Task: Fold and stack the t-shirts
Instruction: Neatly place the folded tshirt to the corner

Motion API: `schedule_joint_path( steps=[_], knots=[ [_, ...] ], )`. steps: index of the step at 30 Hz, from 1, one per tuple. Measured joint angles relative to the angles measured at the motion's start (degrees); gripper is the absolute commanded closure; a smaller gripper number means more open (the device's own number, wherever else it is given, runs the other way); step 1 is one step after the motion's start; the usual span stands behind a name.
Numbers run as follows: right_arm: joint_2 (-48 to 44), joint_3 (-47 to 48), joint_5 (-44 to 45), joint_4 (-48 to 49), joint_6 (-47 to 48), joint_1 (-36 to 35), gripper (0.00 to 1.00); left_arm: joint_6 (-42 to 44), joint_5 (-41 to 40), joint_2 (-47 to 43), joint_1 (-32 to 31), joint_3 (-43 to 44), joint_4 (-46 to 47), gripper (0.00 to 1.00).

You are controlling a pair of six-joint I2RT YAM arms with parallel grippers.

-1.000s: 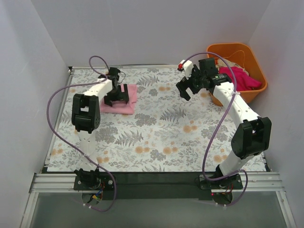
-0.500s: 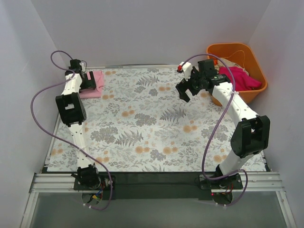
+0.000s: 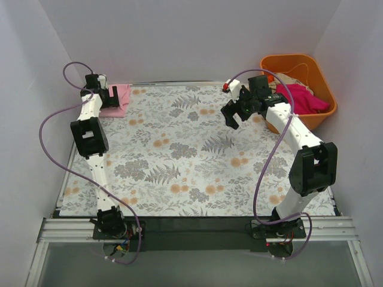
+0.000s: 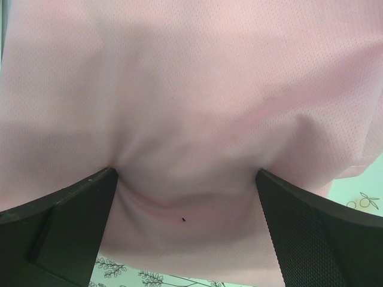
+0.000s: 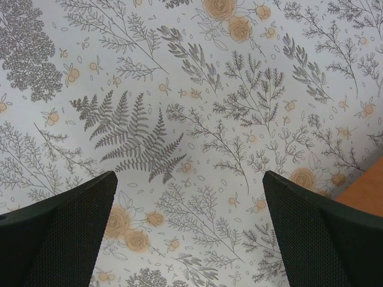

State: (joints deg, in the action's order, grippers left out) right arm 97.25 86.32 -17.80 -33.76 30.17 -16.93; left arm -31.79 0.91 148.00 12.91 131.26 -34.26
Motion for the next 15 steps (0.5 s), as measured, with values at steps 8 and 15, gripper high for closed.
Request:
schedule_joint_path(
  steps=[8,15],
  knots=[
    [0.00,0.26,-0.15,-0.07,-0.02,0.00,0.02,-0.13,1.92,-0.98,-0.07,3.02,-2.64,0.02],
    [-1.20,0.57,-0.28,-0.26,-1.16,0.22,0.02,-0.07,6.16,-14.60,-1.75,-1.49,-5.84,0.02]
  ],
)
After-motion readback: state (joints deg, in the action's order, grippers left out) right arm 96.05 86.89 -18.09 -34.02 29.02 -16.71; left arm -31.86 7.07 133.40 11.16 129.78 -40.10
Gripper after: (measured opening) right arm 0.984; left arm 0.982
